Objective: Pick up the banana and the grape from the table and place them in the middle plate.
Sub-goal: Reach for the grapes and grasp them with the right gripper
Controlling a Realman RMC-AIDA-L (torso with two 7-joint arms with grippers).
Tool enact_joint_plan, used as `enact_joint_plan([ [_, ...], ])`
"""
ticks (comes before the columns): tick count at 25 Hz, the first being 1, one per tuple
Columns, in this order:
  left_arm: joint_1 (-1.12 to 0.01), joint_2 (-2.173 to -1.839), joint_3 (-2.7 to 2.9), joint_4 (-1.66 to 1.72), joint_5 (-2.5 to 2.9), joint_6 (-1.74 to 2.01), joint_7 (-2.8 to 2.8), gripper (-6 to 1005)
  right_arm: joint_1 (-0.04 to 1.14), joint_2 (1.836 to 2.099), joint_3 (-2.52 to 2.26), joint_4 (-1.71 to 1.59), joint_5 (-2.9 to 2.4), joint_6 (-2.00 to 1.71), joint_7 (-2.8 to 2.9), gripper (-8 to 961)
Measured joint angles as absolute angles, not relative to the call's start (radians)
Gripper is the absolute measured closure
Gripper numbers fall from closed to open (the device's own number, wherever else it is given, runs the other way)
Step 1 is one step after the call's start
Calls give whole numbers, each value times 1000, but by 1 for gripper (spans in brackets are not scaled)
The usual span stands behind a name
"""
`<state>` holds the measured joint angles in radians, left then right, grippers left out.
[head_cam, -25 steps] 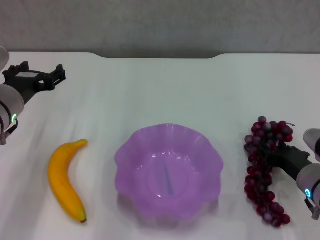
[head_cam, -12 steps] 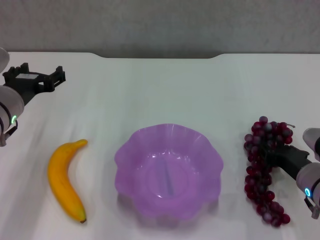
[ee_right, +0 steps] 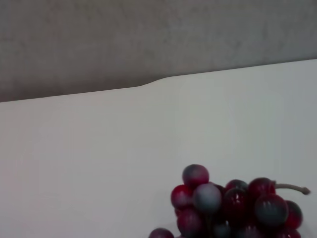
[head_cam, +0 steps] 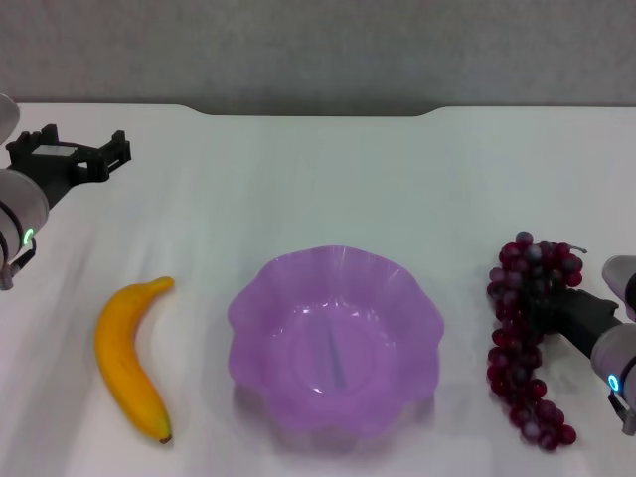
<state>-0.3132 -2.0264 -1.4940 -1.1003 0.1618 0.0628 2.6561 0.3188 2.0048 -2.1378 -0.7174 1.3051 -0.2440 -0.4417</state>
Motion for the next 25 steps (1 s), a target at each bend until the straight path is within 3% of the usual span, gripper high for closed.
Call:
enact_joint_plan([
  [17, -312, -2026, -1494, -1100, 161, 63, 2655, 108, 323, 2005, -2137, -694, 1304, -279, -431, 631],
  [25, -313, -2026, -1494, -1102, 161, 63, 2653, 108, 362, 2003, -2154, -652, 1301, -275, -438, 718],
])
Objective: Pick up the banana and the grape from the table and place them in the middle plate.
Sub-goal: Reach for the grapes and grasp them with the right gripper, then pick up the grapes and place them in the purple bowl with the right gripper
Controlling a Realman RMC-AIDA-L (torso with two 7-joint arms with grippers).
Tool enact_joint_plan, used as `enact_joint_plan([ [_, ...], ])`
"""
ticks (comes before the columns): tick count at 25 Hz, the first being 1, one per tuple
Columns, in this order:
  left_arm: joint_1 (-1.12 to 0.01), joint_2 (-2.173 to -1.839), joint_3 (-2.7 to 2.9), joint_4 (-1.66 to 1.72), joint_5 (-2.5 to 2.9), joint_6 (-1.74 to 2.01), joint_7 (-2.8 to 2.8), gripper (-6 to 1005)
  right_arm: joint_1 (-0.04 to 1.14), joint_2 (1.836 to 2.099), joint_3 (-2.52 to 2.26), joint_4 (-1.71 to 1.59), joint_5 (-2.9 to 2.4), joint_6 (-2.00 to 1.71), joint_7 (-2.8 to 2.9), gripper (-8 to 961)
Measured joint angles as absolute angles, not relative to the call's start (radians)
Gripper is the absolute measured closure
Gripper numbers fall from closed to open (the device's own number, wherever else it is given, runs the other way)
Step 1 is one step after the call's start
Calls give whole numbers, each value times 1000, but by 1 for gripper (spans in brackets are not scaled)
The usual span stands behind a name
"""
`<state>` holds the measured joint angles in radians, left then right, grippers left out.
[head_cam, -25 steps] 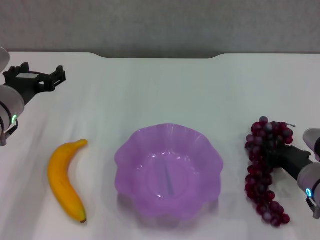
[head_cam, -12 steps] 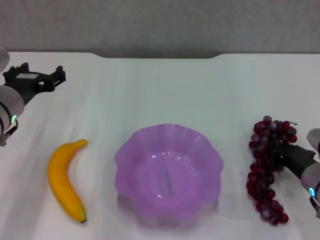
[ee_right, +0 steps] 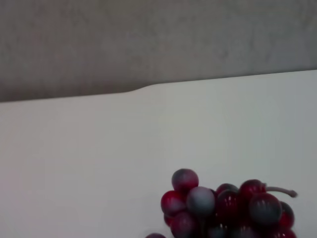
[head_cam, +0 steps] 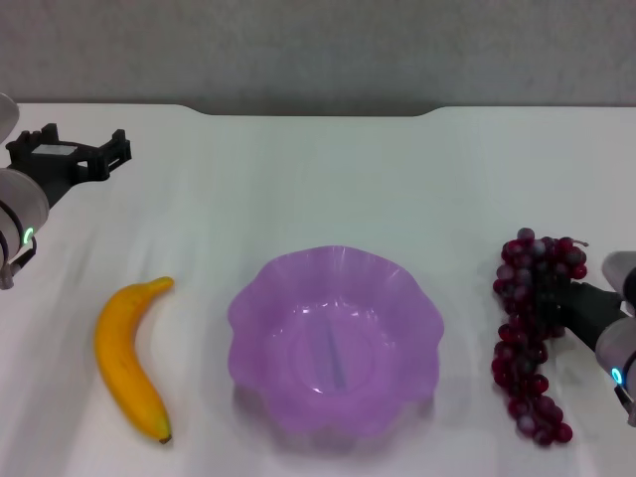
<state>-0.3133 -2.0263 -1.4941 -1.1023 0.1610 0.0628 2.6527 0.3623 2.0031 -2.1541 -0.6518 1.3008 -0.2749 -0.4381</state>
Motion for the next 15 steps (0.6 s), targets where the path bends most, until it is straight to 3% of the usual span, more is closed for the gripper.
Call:
enact_joint_plan([
  [15, -313, -2026, -1494, -1097, 161, 64, 2653, 108, 363, 2006, -2212, -668, 1304, -326, -428, 740],
])
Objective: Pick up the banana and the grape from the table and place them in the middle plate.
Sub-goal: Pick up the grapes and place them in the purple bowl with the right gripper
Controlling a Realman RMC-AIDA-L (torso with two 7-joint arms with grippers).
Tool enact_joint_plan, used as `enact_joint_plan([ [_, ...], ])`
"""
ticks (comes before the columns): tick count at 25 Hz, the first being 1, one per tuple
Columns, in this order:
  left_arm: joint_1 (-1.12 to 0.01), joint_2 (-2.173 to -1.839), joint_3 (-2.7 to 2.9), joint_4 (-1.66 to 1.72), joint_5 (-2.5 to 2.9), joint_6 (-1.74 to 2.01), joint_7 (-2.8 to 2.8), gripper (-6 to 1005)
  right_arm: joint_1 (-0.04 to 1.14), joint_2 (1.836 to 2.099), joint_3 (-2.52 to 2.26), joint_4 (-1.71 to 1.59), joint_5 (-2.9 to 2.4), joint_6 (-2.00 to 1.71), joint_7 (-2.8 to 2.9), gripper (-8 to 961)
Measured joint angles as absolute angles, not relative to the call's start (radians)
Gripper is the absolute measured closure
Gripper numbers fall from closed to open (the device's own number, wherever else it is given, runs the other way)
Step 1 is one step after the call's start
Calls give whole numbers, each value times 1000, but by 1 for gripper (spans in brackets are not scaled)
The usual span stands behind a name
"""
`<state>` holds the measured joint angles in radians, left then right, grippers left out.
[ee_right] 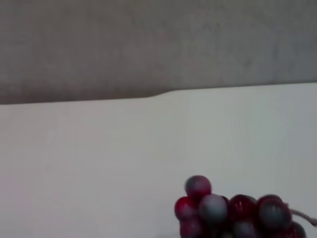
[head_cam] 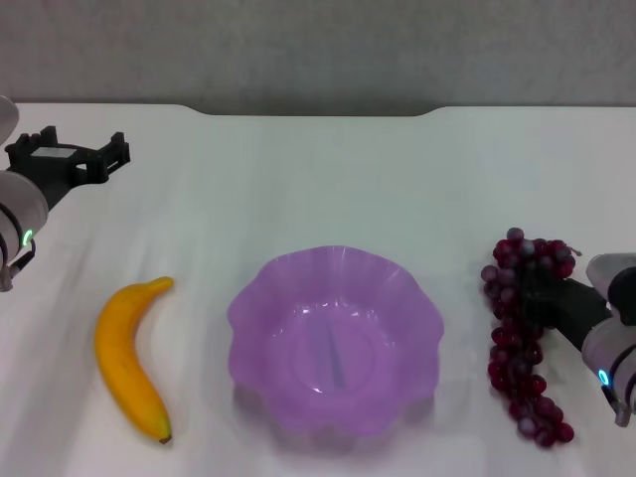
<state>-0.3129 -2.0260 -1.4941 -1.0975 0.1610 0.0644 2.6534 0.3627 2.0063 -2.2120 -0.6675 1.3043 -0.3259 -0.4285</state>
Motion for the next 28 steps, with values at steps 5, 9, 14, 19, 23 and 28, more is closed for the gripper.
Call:
enact_joint_plan([
  [5, -313, -2026, -1496, -1097, 161, 64, 2654, 108, 357, 2002, -2234, -677, 1298, -351, -437, 762],
  [9, -313, -2026, -1496, -1097, 161, 64, 2654, 109, 357, 2000, -2240, -676, 1281, -359, -436, 766],
  [14, -313, -2026, -1496, -1095, 161, 64, 2655, 109, 351, 2000, -2242, -691, 1257, -370, -435, 772],
  [19, -311, -2026, -1496, -1095, 161, 64, 2655, 109, 342, 2000, -2243, -714, 1223, -386, -434, 783],
  [23, -311, -2026, -1497, -1095, 161, 64, 2655, 109, 330, 2000, -2242, -740, 1194, -402, -432, 786],
  [28, -309, -2026, -1499, -1094, 161, 64, 2655, 109, 300, 1990, -2233, -809, 1159, -411, -432, 790],
])
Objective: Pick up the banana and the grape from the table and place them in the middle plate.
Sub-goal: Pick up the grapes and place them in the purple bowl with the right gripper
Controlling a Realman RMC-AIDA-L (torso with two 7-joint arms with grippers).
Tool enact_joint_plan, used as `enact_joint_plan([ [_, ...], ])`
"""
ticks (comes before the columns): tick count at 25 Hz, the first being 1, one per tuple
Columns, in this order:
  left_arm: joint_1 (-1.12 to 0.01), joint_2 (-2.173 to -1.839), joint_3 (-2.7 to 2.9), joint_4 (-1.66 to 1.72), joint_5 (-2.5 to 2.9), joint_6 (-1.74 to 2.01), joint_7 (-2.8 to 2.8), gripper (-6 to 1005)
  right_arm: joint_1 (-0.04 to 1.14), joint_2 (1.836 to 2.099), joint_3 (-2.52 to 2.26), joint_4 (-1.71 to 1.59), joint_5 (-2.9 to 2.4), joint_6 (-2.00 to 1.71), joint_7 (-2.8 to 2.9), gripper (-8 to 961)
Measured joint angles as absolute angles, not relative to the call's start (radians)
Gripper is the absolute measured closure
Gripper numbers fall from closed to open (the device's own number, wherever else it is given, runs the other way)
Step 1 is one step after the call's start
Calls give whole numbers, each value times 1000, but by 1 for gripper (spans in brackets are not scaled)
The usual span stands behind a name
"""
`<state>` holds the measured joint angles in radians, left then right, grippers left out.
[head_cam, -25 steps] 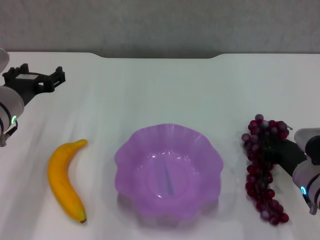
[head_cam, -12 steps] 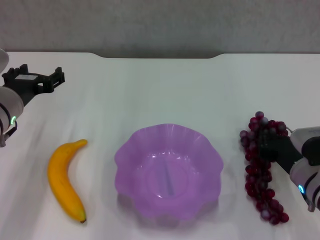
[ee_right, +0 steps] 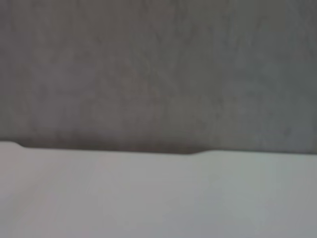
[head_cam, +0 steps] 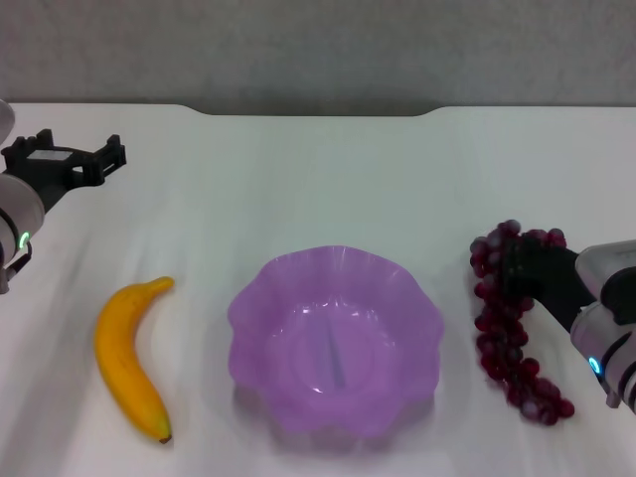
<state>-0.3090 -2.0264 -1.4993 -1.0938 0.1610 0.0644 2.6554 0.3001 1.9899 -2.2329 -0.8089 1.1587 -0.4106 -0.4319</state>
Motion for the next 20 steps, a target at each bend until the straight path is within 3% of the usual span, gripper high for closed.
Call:
enact_joint_plan([
  [7, -306, -2026, -1498, -1094, 161, 64, 2655, 108, 220, 1955, -2187, -967, 1082, -405, -440, 794],
  [16, -305, -2026, -1497, -1091, 161, 64, 2656, 108, 73, 1993, -2000, -1218, 961, -262, -612, 799],
  [20, -313, -2026, -1497, -1076, 161, 64, 2654, 108, 63, 1996, -1977, -1274, 961, -214, -644, 801],
])
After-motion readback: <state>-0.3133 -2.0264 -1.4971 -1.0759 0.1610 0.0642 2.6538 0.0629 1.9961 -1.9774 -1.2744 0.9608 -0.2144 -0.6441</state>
